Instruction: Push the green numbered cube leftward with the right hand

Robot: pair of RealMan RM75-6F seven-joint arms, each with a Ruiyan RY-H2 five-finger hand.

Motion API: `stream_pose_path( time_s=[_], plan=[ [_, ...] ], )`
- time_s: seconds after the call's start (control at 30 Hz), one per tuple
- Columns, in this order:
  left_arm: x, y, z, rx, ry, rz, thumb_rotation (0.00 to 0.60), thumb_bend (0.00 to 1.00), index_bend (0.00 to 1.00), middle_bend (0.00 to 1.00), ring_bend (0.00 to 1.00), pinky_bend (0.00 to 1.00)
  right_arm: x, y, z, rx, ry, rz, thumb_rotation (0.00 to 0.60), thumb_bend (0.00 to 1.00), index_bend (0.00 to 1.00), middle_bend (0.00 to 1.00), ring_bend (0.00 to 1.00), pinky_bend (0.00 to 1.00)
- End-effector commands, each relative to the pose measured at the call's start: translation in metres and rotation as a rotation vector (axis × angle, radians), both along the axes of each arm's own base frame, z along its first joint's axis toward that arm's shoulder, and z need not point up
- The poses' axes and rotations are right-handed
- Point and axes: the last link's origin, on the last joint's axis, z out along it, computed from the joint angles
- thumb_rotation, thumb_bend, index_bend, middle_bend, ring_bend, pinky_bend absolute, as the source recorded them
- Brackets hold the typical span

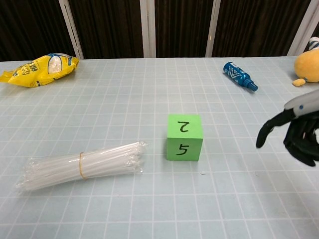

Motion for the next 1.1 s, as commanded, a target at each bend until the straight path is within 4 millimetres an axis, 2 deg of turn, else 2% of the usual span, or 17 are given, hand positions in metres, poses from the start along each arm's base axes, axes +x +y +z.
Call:
stream_pose_path(
  time_s=[0.03, 0.13, 0.23, 0.33, 0.5, 0.6, 0.77, 1.1],
  plan=[
    [0.000, 0.000, 0.000, 0.001, 0.002, 0.001, 0.600, 0.34, 0.03, 0.00, 0.00, 0.00, -0.057, -0.010, 0.064, -0.463, 0.015, -0.029, 0.600, 0.60, 0.17, 0.37, 0.31, 0.24],
    [0.000, 0.001, -0.002, -0.003, 0.006, 0.003, 0.600, 0.34, 0.03, 0.00, 0.00, 0.00, -0.090, 0.004, 0.084, -0.650, 0.017, -0.088, 0.600, 0.48, 0.14, 0.27, 0.23, 0.17],
    [0.001, 0.001, -0.004, -0.006, 0.015, 0.000, 0.600, 0.34, 0.03, 0.00, 0.00, 0.00, -0.112, 0.027, 0.090, -0.760, -0.022, -0.096, 0.600, 0.37, 0.12, 0.20, 0.17, 0.13],
    [0.003, 0.001, -0.007, -0.009, 0.024, -0.002, 0.600, 0.34, 0.03, 0.00, 0.00, 0.00, -0.130, 0.058, 0.088, -0.837, -0.013, -0.024, 0.600, 0.33, 0.11, 0.18, 0.15, 0.10],
    [0.004, 0.001, -0.012, -0.022, 0.040, -0.010, 0.600, 0.34, 0.03, 0.00, 0.00, 0.00, -0.138, 0.098, 0.073, -0.939, -0.016, 0.162, 0.600, 0.33, 0.11, 0.18, 0.15, 0.09],
    [0.005, 0.001, -0.013, -0.023, 0.043, -0.015, 0.600, 0.34, 0.03, 0.00, 0.00, 0.00, -0.138, 0.112, 0.064, -0.928, 0.041, 0.253, 0.600, 0.33, 0.11, 0.18, 0.15, 0.09],
    [0.005, 0.004, -0.014, -0.022, 0.037, -0.026, 0.600, 0.34, 0.03, 0.00, 0.00, 0.00, -0.136, 0.118, 0.054, -0.892, 0.103, 0.288, 0.600, 0.33, 0.11, 0.15, 0.13, 0.09],
    [0.007, 0.006, -0.020, -0.033, 0.055, -0.048, 0.600, 0.34, 0.03, 0.00, 0.00, 0.00, -0.140, 0.111, 0.046, -0.917, 0.191, 0.326, 0.600, 0.33, 0.10, 0.13, 0.11, 0.06]
  ],
)
